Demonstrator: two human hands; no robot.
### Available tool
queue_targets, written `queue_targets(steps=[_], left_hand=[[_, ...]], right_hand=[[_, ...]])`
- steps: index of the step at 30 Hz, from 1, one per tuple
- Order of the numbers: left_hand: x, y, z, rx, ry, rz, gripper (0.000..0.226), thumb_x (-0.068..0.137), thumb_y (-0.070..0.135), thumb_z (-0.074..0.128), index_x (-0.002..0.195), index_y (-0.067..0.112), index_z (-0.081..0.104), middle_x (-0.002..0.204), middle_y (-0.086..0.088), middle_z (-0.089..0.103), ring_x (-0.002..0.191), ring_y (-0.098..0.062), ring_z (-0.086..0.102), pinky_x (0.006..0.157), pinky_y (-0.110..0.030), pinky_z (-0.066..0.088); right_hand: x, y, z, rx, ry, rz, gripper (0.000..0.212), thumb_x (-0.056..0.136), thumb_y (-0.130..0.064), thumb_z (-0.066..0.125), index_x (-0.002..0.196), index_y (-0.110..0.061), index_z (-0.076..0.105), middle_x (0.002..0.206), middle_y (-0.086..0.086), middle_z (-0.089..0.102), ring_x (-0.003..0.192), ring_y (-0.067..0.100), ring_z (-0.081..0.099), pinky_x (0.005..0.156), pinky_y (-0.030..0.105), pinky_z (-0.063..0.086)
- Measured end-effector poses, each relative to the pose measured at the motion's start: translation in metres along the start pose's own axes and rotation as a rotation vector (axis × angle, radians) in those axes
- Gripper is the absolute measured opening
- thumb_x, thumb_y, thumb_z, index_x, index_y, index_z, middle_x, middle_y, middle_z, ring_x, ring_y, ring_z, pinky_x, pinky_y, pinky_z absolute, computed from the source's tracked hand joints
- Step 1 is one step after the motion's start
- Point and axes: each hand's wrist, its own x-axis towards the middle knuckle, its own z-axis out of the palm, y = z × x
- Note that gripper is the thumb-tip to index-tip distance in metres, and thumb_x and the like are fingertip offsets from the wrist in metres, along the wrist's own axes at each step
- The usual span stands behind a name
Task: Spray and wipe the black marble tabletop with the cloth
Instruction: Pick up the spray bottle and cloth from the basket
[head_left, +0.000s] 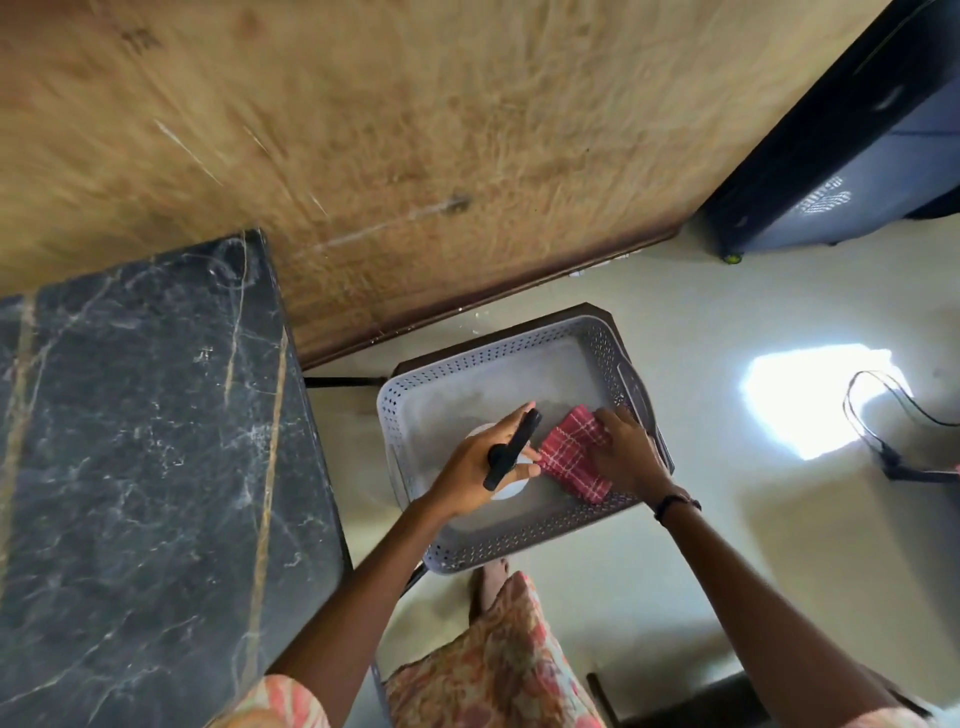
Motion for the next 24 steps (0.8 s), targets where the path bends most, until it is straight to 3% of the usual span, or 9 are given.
queue_targets(steps=[3,7,10,12,14,16,18,20,24], left_hand=[[-0.011,0.02,-0.007,-0.111,0.046,-0.002,0.081,0.077,0.048,0.07,0.141,0.054,0.021,0.097,0.013,0.074,0.097,-0.002,0.067,0.103,-0.034,0.046],[-0.051,0.071,-0.029,-0.272,0.116,0.122,0.062,0.082,0.034,0.069,0.136,0.044,0.039,0.108,0.006,0.07,0.067,0.001,0.052,0.081,-0.02,0.05],[-0.098,0.11,-0.051,-0.291,0.223,0.207,0.051,0.085,0.026,0.067,0.133,0.027,0.048,0.113,0.002,0.064,0.085,0.001,0.06,0.089,-0.016,0.042],[-0.136,0.129,-0.065,-0.288,0.311,0.237,0.047,0.085,0.026,0.067,0.129,0.024,0.05,0.098,-0.001,0.064,0.074,-0.009,0.059,0.085,-0.026,0.044],[-0.177,0.14,-0.077,-0.27,0.409,0.235,0.048,0.084,0.031,0.069,0.128,0.024,0.051,0.073,0.002,0.053,0.061,-0.018,0.048,0.074,-0.033,0.044],[-0.219,0.142,-0.084,-0.23,0.523,0.22,0.051,0.081,0.037,0.07,0.128,0.027,0.053,0.083,0.002,0.056,0.072,-0.02,0.053,0.074,-0.022,0.047],[-0.269,0.135,-0.09,-0.178,0.581,0.195,0.047,0.08,0.042,0.069,0.123,0.028,0.056,0.096,0.014,0.067,0.074,-0.003,0.061,0.074,-0.009,0.044],[-0.315,0.12,-0.093,-0.146,0.59,0.112,0.041,0.08,0.041,0.069,0.117,0.027,0.059,0.099,0.019,0.069,0.083,0.004,0.064,0.073,-0.006,0.042],[-0.415,0.074,-0.103,-0.194,0.589,-0.057,0.032,0.077,0.034,0.075,0.106,0.027,0.063,0.093,0.011,0.071,0.088,-0.005,0.066,0.08,-0.024,0.051]], right_hand=[[-0.014,-0.015,-0.007,0.164,0.056,0.019,0.024,0.083,-0.002,0.062,0.106,-0.003,0.057,0.085,0.012,0.068,0.075,0.031,0.063,0.068,0.038,0.05],[-0.039,-0.055,-0.028,0.845,0.031,0.18,0.031,0.092,-0.008,0.058,0.121,-0.004,0.051,0.111,0.016,0.065,0.1,0.032,0.065,0.081,0.042,0.056],[-0.065,-0.094,-0.044,1.121,0.017,0.2,0.035,0.092,-0.016,0.057,0.127,-0.01,0.052,0.117,0.016,0.065,0.105,0.032,0.064,0.09,0.046,0.053],[-0.086,-0.123,-0.048,1.259,-0.014,0.16,0.031,0.091,-0.016,0.057,0.122,-0.013,0.056,0.114,0.016,0.066,0.102,0.031,0.063,0.089,0.044,0.053],[-0.111,-0.152,-0.045,1.35,-0.077,0.121,0.031,0.089,-0.017,0.058,0.12,-0.012,0.057,0.113,0.017,0.066,0.101,0.031,0.063,0.088,0.043,0.053],[-0.136,-0.178,-0.034,1.39,-0.157,0.098,0.036,0.087,-0.018,0.059,0.122,-0.012,0.056,0.116,0.017,0.067,0.105,0.032,0.064,0.086,0.042,0.055],[-0.166,-0.207,-0.013,1.39,-0.235,0.092,0.041,0.084,-0.022,0.063,0.124,-0.014,0.055,0.117,0.016,0.068,0.106,0.031,0.066,0.08,0.037,0.057],[-0.194,-0.233,0.016,1.371,-0.305,0.099,0.045,0.083,-0.027,0.064,0.126,-0.015,0.054,0.117,0.015,0.068,0.106,0.029,0.066,0.075,0.032,0.058],[-0.252,-0.291,0.096,1.354,-0.47,0.135,0.045,0.088,-0.028,0.057,0.129,-0.011,0.052,0.118,0.017,0.068,0.106,0.031,0.066,0.076,0.036,0.058]])
